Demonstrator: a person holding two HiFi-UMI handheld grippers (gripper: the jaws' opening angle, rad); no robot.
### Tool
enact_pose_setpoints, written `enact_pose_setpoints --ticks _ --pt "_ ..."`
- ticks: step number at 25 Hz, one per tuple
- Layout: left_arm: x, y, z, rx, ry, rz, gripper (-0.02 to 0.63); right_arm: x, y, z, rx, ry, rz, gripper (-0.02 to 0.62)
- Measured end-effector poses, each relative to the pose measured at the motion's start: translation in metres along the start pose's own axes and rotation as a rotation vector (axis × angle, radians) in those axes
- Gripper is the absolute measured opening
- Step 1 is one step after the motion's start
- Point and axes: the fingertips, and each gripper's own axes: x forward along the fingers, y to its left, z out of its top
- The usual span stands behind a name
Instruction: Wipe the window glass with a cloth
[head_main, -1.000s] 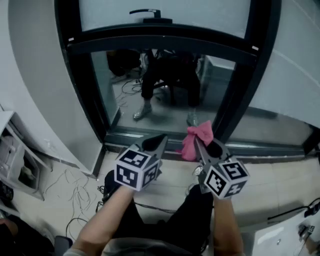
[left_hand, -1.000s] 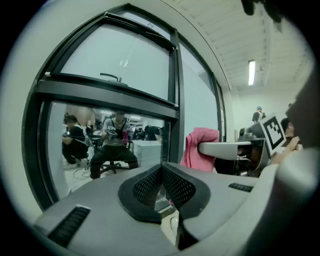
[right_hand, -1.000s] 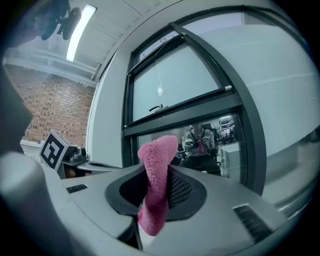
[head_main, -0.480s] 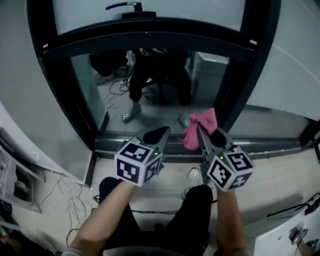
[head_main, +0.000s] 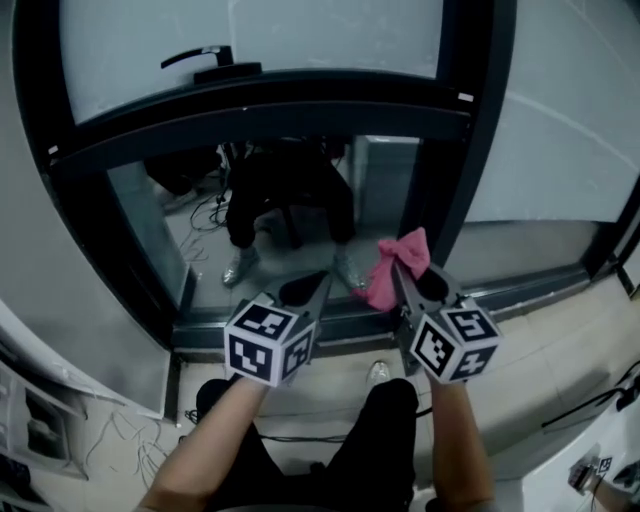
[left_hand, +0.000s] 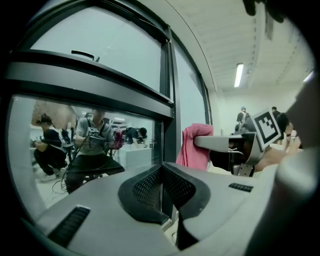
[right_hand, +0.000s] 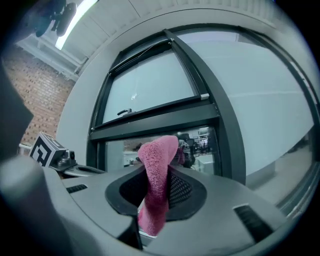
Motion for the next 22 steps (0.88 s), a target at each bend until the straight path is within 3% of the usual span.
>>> enact_pose_setpoints --ticks 11,16,22 --pt "0.069 0.014 -0.032 0.018 0.079 -0.09 0.002 0.036 -0.089 -0.037 0.064 0.04 -0.209 0.074" --pt "0.106 0.015 -0.062 0.0 0.117 -0.126 0.002 0.055 -0.12 -0.087 0.124 0.117 -0.279 0.074" --pt "0.143 0.015 -0.126 -0.027 0.189 -0.162 0.002 0.07 -0.148 -0.17 0.265 0.194 -0.344 0.074"
